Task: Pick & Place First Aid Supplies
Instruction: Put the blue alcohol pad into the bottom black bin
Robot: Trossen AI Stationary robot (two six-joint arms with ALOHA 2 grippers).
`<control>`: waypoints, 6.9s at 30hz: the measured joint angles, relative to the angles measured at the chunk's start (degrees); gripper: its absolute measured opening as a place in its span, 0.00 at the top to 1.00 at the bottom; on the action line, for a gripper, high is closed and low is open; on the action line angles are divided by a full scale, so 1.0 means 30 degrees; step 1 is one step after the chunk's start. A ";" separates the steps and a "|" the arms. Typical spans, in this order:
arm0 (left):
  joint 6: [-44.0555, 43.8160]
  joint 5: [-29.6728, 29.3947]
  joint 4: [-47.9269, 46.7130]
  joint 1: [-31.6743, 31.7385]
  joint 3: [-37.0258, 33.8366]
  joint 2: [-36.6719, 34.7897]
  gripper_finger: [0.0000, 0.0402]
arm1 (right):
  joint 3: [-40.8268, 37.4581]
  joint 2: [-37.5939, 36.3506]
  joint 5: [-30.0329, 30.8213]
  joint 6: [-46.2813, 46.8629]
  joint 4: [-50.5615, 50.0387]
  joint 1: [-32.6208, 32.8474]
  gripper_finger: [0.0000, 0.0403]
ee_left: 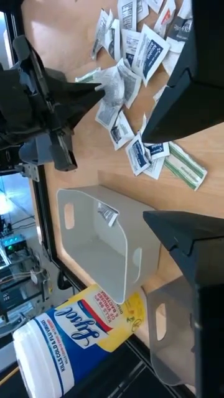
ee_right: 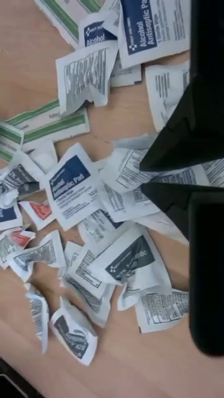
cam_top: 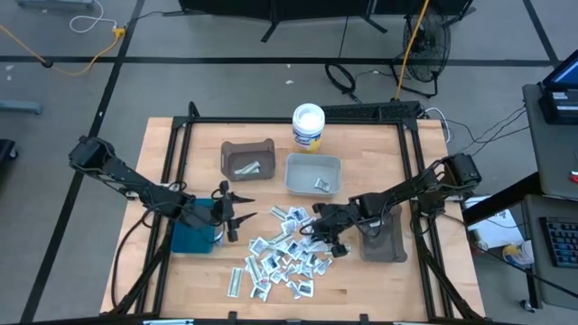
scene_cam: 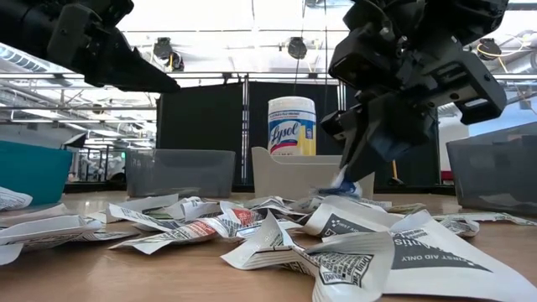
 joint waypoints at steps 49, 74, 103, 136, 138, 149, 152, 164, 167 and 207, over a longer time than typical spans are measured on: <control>-0.0989 -0.0022 -0.0484 0.0000 0.0015 0.0007 0.52 | -0.0407 -1.4355 0.7449 1.6908 -2.2365 0.6066 1.00; -0.3526 0.2984 -0.0640 -0.0120 0.0722 0.0007 0.52 | -0.1151 -1.5118 1.0065 0.9310 -1.6566 0.6091 0.66; -1.1351 1.2180 -2.2733 0.0153 1.3438 0.6391 0.52 | -1.1565 -1.5023 1.1908 -0.5892 0.9482 0.6084 0.67; -0.6800 1.4569 -3.0633 0.0146 1.5642 1.1759 0.63 | -1.1628 -1.5030 1.0364 -0.5371 0.9876 0.6091 0.68; -0.6582 1.4745 -3.0647 0.0145 1.5642 1.2118 0.63 | -1.1628 -1.5030 1.0364 -0.5364 0.9847 0.6091 0.68; -0.5639 1.5744 -3.1733 0.0087 1.5679 1.3589 0.63 | -1.1628 -1.5023 1.0349 -0.5024 0.9847 0.6091 0.68; -0.5646 1.5555 -3.2325 0.0052 1.5679 1.3595 0.63 | -1.1628 -1.5023 1.0356 -0.5022 0.9847 0.6091 0.68; -0.4877 1.4538 -3.2071 0.0036 1.5679 1.3595 0.63 | -1.1628 -1.5023 1.0349 -0.4871 0.9847 0.6091 0.68; -0.4572 1.4520 -3.2050 0.0036 1.5679 1.3595 0.63 | -1.1628 -1.5023 1.0349 -0.4871 0.9847 0.6091 0.68; -0.3315 1.5934 -3.2217 0.0492 1.5693 1.5278 0.86 | -1.1622 -1.5023 1.0342 -0.4863 0.9752 0.6084 0.68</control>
